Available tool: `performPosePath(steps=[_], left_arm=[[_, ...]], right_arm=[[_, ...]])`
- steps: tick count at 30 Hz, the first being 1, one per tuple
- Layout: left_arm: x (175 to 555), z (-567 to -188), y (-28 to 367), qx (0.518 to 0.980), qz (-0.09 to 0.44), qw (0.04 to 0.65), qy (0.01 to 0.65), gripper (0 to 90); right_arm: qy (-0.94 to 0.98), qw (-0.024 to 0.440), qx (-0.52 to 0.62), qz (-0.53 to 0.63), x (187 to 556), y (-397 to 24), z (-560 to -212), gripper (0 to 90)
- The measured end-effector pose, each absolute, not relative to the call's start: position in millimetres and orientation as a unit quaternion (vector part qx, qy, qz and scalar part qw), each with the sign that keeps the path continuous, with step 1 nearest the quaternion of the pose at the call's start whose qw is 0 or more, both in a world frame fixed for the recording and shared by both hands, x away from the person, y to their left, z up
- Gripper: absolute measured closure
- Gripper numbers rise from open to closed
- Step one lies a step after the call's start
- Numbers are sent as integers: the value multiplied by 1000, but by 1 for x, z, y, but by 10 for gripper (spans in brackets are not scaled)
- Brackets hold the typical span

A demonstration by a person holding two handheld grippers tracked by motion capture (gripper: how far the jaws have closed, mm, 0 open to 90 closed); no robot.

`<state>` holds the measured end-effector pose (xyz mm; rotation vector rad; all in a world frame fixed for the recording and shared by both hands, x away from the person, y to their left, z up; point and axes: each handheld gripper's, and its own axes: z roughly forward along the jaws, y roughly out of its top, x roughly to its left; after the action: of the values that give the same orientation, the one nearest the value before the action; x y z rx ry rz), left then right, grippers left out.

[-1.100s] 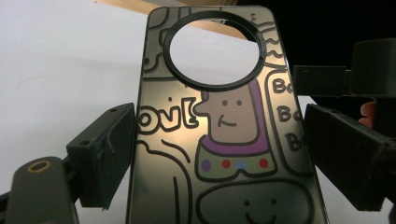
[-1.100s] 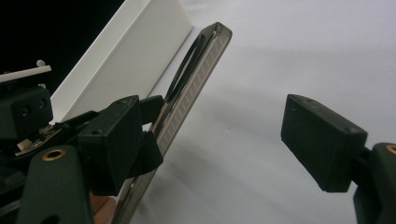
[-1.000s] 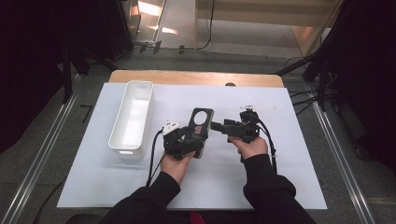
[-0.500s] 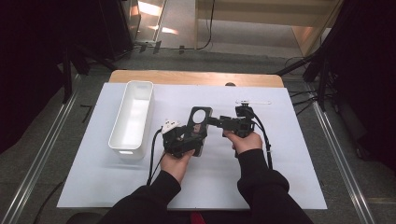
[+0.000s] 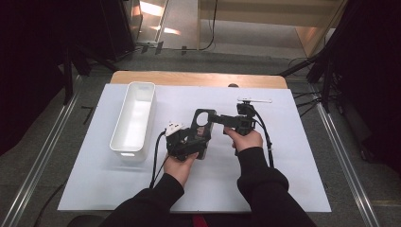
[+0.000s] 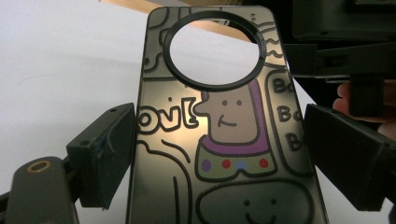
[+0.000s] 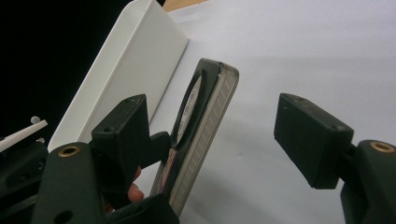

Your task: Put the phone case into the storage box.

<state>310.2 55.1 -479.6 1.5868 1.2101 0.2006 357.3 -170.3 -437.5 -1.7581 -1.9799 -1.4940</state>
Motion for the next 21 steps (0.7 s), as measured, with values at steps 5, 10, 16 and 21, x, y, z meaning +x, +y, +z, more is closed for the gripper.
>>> performPosePath(steps=[5,10,16,21], left_arm=[[310,-480,54,668,79,539,506,117],[309,-480,53,668,83,539,506,117],[308,-480,52,670,88,536,506,116],[307,-480,52,670,89,537,505,117]], right_arm=[[-650,57,-580,-488,361,-170,-438,285],[-643,69,-590,-483,366,-169,-438,319],[-637,77,-594,-486,369,-167,-439,333],[-633,75,-602,-481,372,-167,-439,379]])
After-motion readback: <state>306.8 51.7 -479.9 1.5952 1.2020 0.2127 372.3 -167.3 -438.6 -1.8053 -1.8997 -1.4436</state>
